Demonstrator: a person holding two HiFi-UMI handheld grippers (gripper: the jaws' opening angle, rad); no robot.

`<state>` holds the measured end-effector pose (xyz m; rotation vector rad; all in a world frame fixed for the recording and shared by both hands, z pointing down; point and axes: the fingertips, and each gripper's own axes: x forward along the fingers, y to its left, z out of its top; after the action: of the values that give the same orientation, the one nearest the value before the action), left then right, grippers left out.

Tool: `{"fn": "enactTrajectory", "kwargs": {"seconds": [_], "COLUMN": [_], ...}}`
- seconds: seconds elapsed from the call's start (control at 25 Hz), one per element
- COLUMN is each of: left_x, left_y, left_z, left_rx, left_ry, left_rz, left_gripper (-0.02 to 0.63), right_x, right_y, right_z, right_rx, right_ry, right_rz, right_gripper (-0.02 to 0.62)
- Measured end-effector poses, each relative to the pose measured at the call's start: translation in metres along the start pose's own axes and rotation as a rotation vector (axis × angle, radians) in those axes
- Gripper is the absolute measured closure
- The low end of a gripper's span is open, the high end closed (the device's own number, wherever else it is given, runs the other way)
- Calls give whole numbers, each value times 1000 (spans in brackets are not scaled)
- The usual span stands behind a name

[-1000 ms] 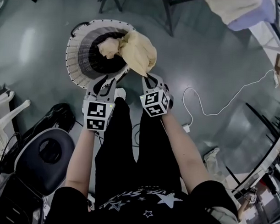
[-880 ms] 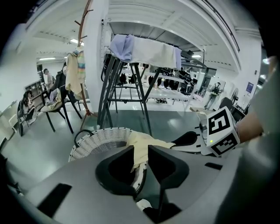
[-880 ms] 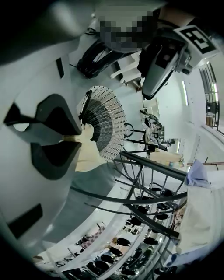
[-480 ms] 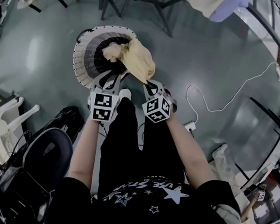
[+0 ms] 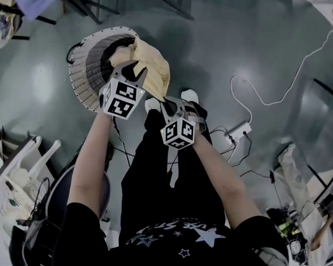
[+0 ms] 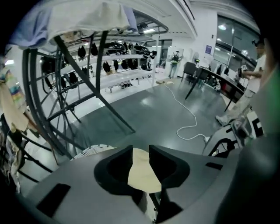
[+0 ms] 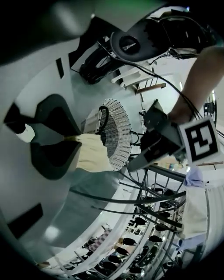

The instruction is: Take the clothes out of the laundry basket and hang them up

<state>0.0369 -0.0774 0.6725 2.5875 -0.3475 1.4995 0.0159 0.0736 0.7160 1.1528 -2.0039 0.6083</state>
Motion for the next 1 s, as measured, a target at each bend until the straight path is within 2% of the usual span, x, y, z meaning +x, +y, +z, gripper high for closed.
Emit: {"fn": "enactTrajectory", "kwargs": {"seconds": [0.16,0.28,0.4,0.56,0.84,0.92,1.0], "left_x": [53,91,125,155,189,197,202], "left_y": [-4,-19,-37,-55,-63,-67,-64], "left_z": [14,21,21,5,-37,-52,-71], "left_rx": [134,236,376,576,860,920,927], "left_ry": [71,134,219,371,618,686,795], "left_rz": [-91,-200,-304,-438,-591,-638,-667], "left_gripper": [452,408,379,345,307,301,298], "right_x": [13,22,27,31,36,38,39], "right_y": [12,19,19,19,20,22,25], "right_z": [-18,-26,-33,-38,-42,-43,-43], "right_rx": [15,70,119,140,165,168,166], "right_ry": [-16,-36,-56,-73,-97,-104,-110], "right_rz": [8,10,6,-2,-10,-8,-3], "right_gripper": [545,545,546,546,546,546,546]}}
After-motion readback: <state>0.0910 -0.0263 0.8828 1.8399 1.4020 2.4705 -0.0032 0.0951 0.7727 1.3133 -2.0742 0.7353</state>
